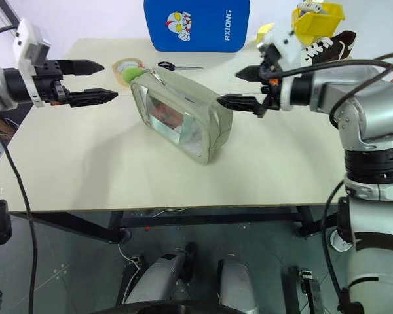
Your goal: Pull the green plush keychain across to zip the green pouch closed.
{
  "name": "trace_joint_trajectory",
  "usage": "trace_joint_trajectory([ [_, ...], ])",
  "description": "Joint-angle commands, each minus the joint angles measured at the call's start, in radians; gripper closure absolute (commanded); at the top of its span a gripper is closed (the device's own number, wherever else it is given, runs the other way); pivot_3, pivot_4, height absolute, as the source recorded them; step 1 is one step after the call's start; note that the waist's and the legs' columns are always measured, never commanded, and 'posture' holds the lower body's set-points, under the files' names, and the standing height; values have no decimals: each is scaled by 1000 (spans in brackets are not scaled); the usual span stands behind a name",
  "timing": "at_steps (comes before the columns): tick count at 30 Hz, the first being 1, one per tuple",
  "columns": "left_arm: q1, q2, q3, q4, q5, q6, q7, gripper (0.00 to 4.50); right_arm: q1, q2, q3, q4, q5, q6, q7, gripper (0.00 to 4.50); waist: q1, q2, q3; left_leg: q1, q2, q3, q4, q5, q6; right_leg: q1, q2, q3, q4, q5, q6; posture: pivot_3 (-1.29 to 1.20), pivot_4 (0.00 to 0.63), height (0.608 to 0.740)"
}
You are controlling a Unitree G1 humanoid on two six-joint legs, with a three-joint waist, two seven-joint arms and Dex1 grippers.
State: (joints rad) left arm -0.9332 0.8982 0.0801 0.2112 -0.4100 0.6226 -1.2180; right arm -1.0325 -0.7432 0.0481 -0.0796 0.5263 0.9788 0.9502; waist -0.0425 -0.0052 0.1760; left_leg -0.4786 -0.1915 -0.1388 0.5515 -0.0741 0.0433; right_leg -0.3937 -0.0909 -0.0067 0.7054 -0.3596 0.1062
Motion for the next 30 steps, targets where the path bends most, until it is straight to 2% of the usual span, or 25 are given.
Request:
trace_joint_trajectory([
  [1, 21, 26, 49, -100, -67, 52, -13, 26, -30, 25, 12, -65, 24, 37, -16, 0, -2, 0, 0, 0, 0, 0, 0, 0, 0, 0, 0, 0, 0, 0, 0, 0, 150, 740],
  [7, 93, 35, 61, -217, -111, 104, 15, 26, 25, -41, 95, -11, -95, -79, 8, 0, 3, 0, 0, 0, 0, 0, 2, 0, 0, 1, 1, 0, 0, 0, 0, 0, 150, 740],
  [12, 120, 36, 70, -240, -125, 108, 38, 26, -4, -52, 93, 85, -132, -119, 27, 0, -1, 0, 0, 0, 0, 0, 3, 0, 0, 2, 1, 0, 0, 1, 0, 0, 150, 740],
  [21, 112, 50, 74, -225, -134, 101, 53, 26, -48, 48, 46, -54, -20, 35, -8, 0, -3, 0, 0, 0, 1, 0, 1, 0, 0, 0, 1, 0, 0, 1, 0, 0, 150, 740],
  [26, 97, 49, 66, -231, -144, 109, 58, 26, 7, 129, 203, -99, -144, -63, -83, 0, 0, 0, 0, 0, 1, 0, 1, 0, 0, 0, 1, 0, 0, 1, 0, 0, 150, 740],
  [30, 106, 48, 63, -251, -157, 119, 62, 26, 11, 131, 278, -94, -206, -115, -67, 0, 4, 0, 0, 0, 0, 0, 1, 0, 0, 0, 2, 0, 0, 1, 0, 0, 150, 740],
])
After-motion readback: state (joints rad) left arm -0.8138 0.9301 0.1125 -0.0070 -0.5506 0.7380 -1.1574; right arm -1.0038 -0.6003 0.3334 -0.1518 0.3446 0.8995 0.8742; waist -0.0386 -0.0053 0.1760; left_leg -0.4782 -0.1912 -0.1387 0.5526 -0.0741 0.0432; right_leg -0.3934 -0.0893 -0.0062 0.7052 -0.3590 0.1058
